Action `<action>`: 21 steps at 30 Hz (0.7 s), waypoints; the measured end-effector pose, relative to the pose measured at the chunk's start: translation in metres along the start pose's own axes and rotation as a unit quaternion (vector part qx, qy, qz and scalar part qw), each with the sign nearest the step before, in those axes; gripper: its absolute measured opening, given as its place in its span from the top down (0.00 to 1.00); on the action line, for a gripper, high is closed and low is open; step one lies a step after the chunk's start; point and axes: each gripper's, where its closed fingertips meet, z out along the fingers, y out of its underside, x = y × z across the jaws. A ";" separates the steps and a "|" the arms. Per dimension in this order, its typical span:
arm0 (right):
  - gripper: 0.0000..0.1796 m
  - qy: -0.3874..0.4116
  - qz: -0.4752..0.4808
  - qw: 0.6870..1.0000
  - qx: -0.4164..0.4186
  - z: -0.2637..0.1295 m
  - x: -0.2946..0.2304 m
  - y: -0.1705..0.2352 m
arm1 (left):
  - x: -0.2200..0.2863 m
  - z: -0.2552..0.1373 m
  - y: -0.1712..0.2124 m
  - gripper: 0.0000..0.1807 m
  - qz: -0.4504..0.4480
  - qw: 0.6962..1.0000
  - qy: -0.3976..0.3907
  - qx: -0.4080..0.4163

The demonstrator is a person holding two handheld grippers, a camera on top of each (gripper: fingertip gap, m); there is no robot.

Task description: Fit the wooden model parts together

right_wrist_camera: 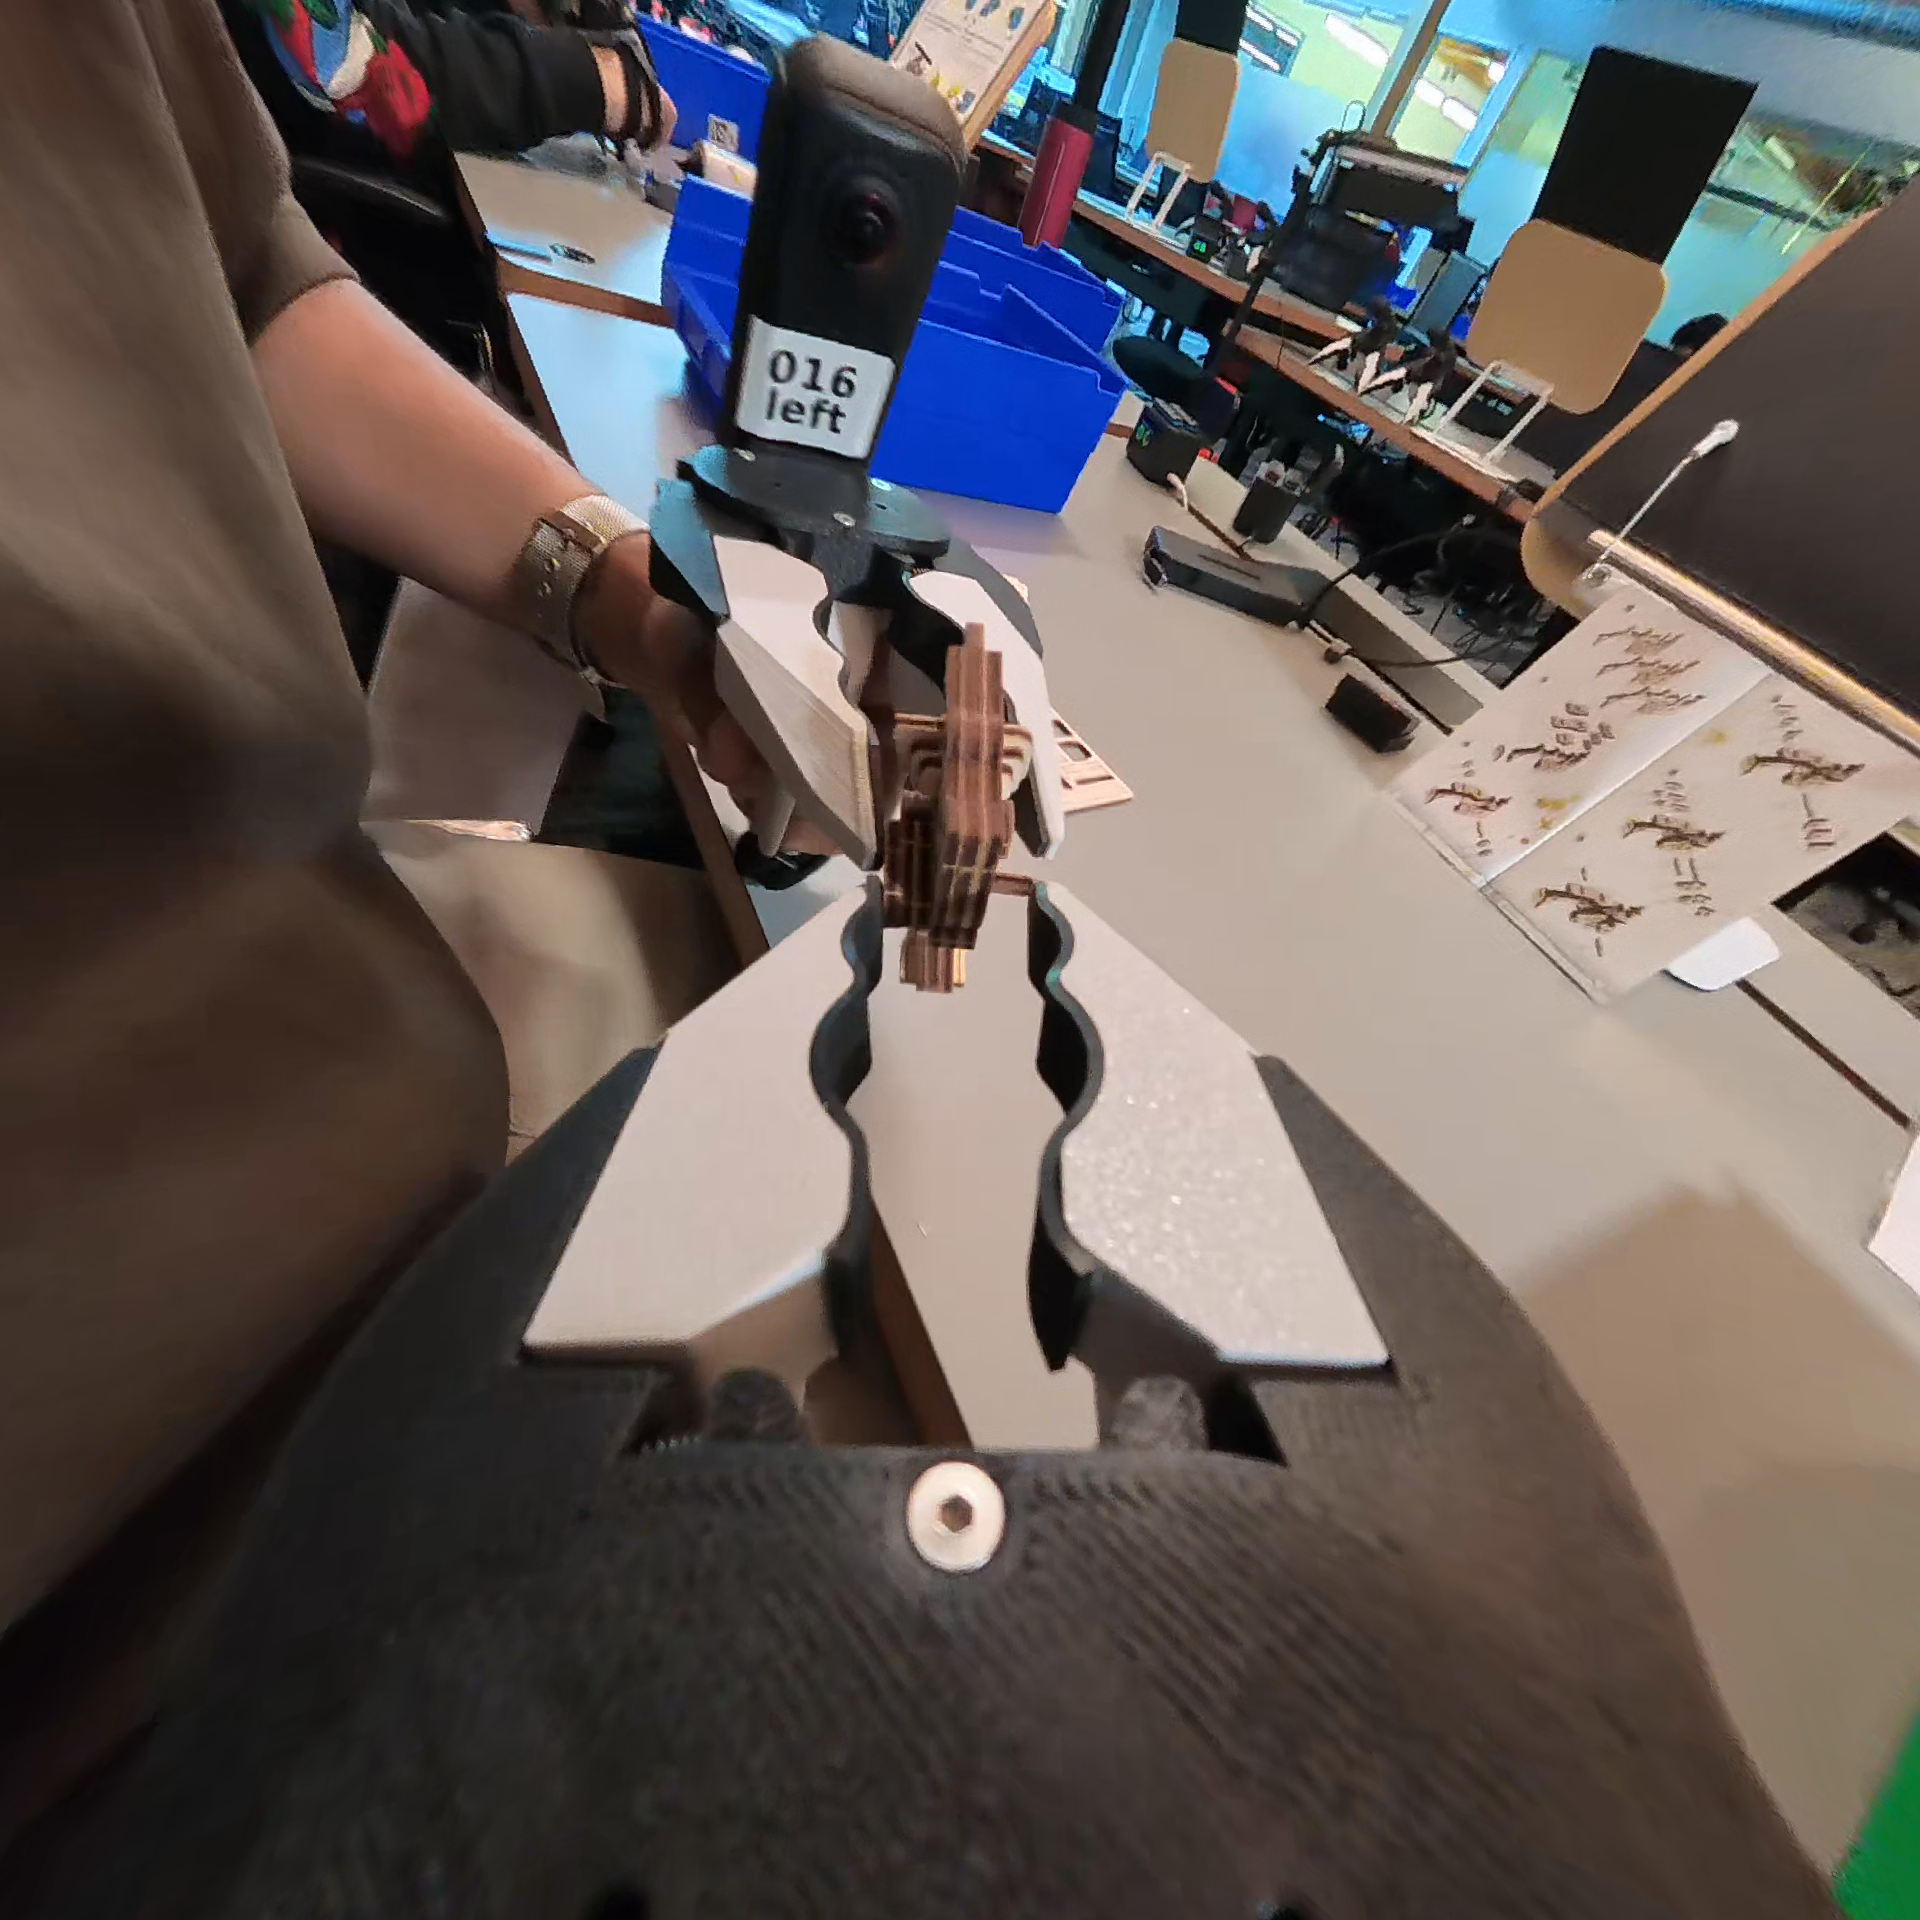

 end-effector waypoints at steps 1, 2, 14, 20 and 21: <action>0.85 -0.004 0.005 1.000 0.004 0.000 -0.001 -0.001 | 0.000 0.000 0.000 0.84 -0.002 1.000 0.001 0.002; 0.85 -0.009 0.013 1.000 0.009 -0.001 -0.002 -0.003 | 0.001 0.000 -0.001 0.85 -0.006 1.000 0.005 0.003; 0.86 -0.085 0.248 0.959 0.107 -0.007 0.008 -0.013 | -0.004 0.005 -0.008 0.87 -0.186 0.980 0.034 0.060; 0.85 -0.112 0.319 0.932 0.129 -0.010 0.013 -0.013 | -0.007 0.007 -0.011 0.90 -0.261 0.961 0.040 0.086; 0.85 -0.115 0.327 0.929 0.131 -0.010 0.013 -0.012 | -0.007 0.007 -0.010 0.90 -0.263 0.960 0.038 0.086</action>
